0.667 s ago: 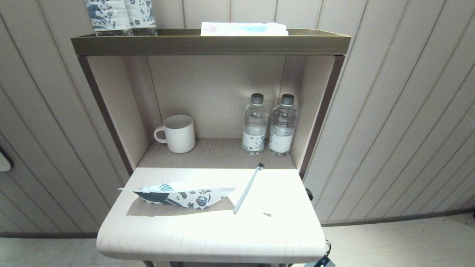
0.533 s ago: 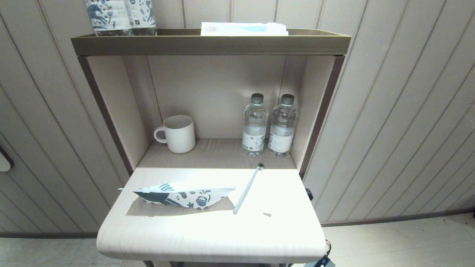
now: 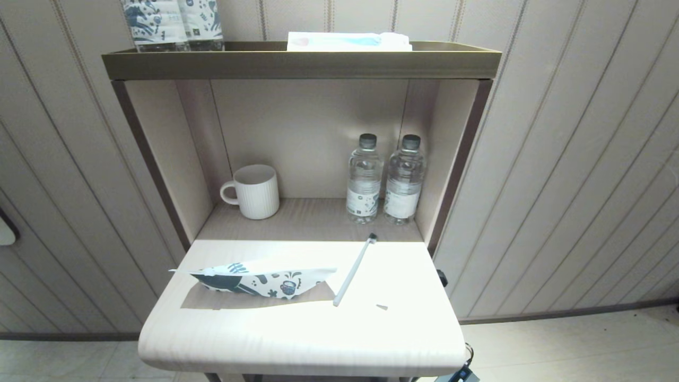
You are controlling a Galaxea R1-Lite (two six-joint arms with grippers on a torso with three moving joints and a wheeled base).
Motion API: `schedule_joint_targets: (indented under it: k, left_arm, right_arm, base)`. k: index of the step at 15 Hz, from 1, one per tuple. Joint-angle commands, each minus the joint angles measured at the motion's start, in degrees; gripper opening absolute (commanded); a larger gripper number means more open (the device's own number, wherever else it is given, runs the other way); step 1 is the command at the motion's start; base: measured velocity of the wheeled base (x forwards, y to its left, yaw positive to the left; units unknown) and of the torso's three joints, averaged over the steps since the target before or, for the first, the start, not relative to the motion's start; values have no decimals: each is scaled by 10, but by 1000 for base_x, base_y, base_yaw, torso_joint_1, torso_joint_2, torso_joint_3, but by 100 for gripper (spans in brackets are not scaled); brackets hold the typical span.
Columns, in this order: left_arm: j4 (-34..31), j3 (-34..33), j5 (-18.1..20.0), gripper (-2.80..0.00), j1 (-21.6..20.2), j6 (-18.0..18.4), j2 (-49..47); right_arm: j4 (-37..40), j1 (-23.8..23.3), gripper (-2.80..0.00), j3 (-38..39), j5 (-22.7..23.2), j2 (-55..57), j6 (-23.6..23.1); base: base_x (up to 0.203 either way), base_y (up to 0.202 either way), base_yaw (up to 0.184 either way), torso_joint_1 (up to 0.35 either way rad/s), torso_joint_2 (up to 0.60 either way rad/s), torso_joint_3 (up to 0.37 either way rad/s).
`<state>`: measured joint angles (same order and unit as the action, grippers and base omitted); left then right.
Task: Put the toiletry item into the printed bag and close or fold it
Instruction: Pick up the storage bag
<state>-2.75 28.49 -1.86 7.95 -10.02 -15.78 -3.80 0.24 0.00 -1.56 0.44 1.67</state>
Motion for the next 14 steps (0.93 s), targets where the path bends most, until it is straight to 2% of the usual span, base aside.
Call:
schedule_joint_targets:
  k: [1, 2, 3, 4, 5, 7, 11, 14]
  left_arm:
    - [-5, 67, 1, -280, 95, -5, -130]
    - [-20, 86, 4, -280, 153, -2, -158]
    - [-63, 99, 7, -280, 195, 12, -175]
    - [-121, 108, 16, -280, 220, 29, -186]
    - [-136, 111, 37, -280, 230, 40, -189]
    - [-140, 106, 32, -280, 228, 48, -191]
    - [-123, 100, -17, -280, 225, 77, -261]
    - [-41, 37, -21, -280, 220, 81, -313]
  right_arm:
    - [-1, 0, -280, 0, 0, 1, 1]
    - [-1, 0, -280, 0, 0, 1, 0]
    - [-1, 0, -280, 0, 0, 1, 0]
    - [-1, 0, -280, 0, 0, 1, 0]
    - [-1, 0, -280, 0, 0, 1, 0]
    - [-1, 0, -280, 0, 0, 1, 0]
    - [-1, 0, -280, 0, 0, 1, 0]
    - [-1, 0, -280, 0, 0, 1, 0]
  base:
    - [0, 0, 0, 0, 0, 0]
    - [0, 0, 0, 0, 0, 0]
    - [0, 0, 0, 0, 0, 0]
    - [0, 0, 0, 0, 0, 0]
    - [0, 0, 0, 0, 0, 0]
    - [0, 0, 0, 0, 0, 0]
    - [0, 0, 0, 0, 0, 0]
    - [0, 0, 0, 0, 0, 0]
